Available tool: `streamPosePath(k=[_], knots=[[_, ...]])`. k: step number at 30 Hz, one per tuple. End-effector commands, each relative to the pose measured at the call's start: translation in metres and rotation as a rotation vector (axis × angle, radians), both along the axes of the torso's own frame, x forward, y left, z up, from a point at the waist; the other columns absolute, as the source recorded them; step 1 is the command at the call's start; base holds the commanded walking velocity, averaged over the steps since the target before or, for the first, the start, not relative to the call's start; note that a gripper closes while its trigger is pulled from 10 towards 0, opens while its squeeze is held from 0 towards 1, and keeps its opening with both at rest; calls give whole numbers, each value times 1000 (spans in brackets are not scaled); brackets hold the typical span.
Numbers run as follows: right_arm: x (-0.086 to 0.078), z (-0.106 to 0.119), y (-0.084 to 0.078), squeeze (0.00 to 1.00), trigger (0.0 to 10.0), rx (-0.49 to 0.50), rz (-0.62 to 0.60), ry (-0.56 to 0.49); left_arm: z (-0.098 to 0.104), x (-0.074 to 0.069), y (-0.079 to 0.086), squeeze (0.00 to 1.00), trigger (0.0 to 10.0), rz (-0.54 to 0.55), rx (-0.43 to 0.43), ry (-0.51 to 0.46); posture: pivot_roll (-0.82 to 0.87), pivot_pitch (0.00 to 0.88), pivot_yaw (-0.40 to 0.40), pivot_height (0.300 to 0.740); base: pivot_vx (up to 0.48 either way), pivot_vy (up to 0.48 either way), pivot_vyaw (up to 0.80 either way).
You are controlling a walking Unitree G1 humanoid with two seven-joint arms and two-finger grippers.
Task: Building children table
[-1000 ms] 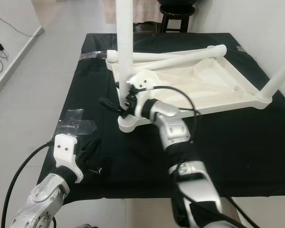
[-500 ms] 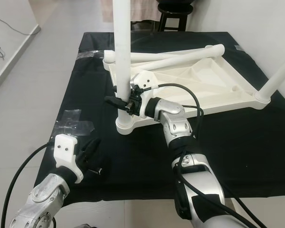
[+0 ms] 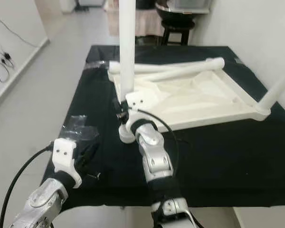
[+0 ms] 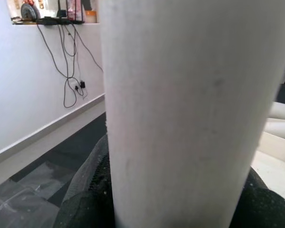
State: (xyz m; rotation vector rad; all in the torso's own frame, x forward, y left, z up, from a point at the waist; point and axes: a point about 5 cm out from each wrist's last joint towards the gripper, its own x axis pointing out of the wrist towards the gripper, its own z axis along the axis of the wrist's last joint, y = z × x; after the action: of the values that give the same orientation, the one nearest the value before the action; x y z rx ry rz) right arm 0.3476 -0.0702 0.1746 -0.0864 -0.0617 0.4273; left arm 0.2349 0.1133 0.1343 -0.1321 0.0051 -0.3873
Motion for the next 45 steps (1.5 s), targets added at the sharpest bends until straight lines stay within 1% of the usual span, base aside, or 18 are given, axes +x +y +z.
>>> streamPosePath(k=[1,2,3,4,6,7,10,11,13,18,25,26,27,28,33,41,44,45], knots=[[1,-37,-11,0,0,-75,-33,164,-3,0,-1,0,10000,-12,1,15,108,118,-25,740,0,0,0],[4,-36,-12,0,1020,-87,-53,163,-3,1,-1,0,10000,-11,0,14,105,117,-26,740,0,0,0],[4,-36,-12,0,1020,-87,-53,163,-3,1,-1,0,10000,-11,0,14,105,117,-26,740,0,0,0],[7,-33,-12,0,10000,-70,-46,164,-3,1,-2,0,10000,-9,0,12,108,115,-27,740,0,0,0],[8,-30,-10,0,10000,-36,-33,162,-2,1,-2,0,10000,-8,0,11,109,115,-27,740,0,0,0],[10,-25,-9,1000,10000,-14,-9,147,-2,1,-2,0,10000,-6,-1,11,110,116,-27,740,0,0,0],[14,-10,-6,1000,10000,10,49,101,-2,1,-2,0,10000,-7,-2,11,108,115,-25,740,0,0,0],[17,8,-2,0,10000,28,184,48,-2,0,-3,0,10000,-10,-3,12,109,115,-25,740,0,0,0],[17,8,-2,0,10000,28,184,48,-2,0,-3,0,10000,-10,-3,12,109,115,-25,740,0,0,0],[21,34,-6,0,10000,-36,551,-7,-1,0,-3,0,10000,-10,-5,11,114,118,-29,740,0,0,0],[27,37,-14,0,10000,-59,653,22,-2,0,-3,0,10000,-7,-2,11,122,119,-32,740,0,0,0],[28,37,-16,0,6118,-41,685,40,-2,0,-3,0,10000,-7,-2,11,122,119,-32,740,0,0,0],[28,37,-16,0,6118,-41,685,40,-2,0,-3,0,10000,-7,-2,11,122,119,-32,740,0,0,0],[28,35,-18,0,0,-41,703,55,-1,0,-3,0,10000,-6,-3,10,122,119,-30,740,0,0,0],[28,33,-22,0,0,-59,712,62,-1,0,-3,0,10000,-4,-4,9,122,119,-28,740,0,0,0],[31,27,-48,0,0,-83,619,44,-1,-2,-4,0,10000,-13,-1,12,112,128,-16,740,0,0,0],[28,16,-63,0,0,-80,408,55,-2,-3,-4,0,10000,-19,5,13,108,128,-28,740,0,0,0],[28,16,-63,0,0,-80,408,55,-2,-3,-4,0,10000,-19,5,13,108,128,-28,740,0,0,0]])
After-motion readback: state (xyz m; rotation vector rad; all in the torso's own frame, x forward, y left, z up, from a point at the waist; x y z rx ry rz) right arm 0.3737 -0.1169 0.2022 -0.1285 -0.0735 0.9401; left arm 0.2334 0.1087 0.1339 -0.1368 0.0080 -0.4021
